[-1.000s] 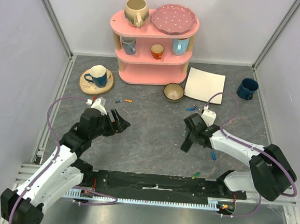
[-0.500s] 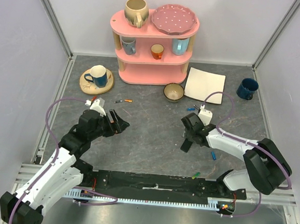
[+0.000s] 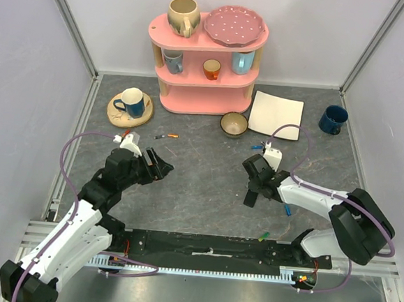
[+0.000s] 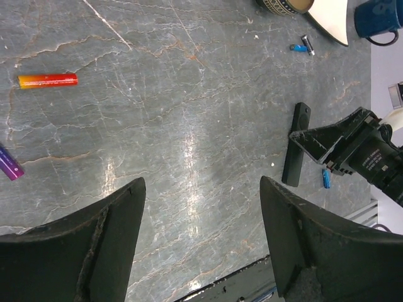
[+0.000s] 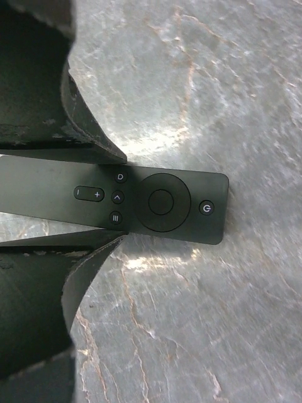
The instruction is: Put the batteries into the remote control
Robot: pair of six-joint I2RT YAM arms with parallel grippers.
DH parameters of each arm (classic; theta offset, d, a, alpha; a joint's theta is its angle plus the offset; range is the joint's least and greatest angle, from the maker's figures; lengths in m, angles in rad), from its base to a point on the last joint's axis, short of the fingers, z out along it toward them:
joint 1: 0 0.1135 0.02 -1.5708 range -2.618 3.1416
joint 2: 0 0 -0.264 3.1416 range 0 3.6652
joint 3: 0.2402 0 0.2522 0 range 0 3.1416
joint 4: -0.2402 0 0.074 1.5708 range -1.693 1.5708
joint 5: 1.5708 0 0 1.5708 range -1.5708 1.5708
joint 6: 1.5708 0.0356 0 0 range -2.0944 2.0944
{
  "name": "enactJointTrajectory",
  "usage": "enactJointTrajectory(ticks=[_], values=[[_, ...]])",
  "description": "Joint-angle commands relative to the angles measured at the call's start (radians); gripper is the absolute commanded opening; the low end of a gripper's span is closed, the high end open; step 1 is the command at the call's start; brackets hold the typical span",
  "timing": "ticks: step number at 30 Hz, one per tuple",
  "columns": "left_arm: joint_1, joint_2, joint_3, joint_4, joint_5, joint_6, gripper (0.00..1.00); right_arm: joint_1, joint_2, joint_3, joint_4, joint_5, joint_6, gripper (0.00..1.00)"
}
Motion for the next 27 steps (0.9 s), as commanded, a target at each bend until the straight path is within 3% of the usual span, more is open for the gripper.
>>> enactJointTrajectory(ticks=[1, 7, 14, 27], values=[[-0.002, -0.017, 0.018, -0.019, -0.034, -0.005, 0.79, 0.031, -0.054, -0.004, -0.004, -0.040, -0.045, 0.33], [-0.002, -0.040, 0.055, -0.065, -0.075, 0.000, 0.79, 0.135, -0.096, 0.167, -0.078, 0.007, -0.086, 0.29], [0.000, -0.052, 0.072, -0.118, -0.130, -0.014, 0.78, 0.268, 0.181, 0.391, -0.063, 0.000, -0.160, 0.29], [0.000, -0.115, 0.057, -0.175, -0.156, -0.026, 0.77, 0.270, 0.482, 0.608, -0.035, -0.069, -0.188, 0.30]])
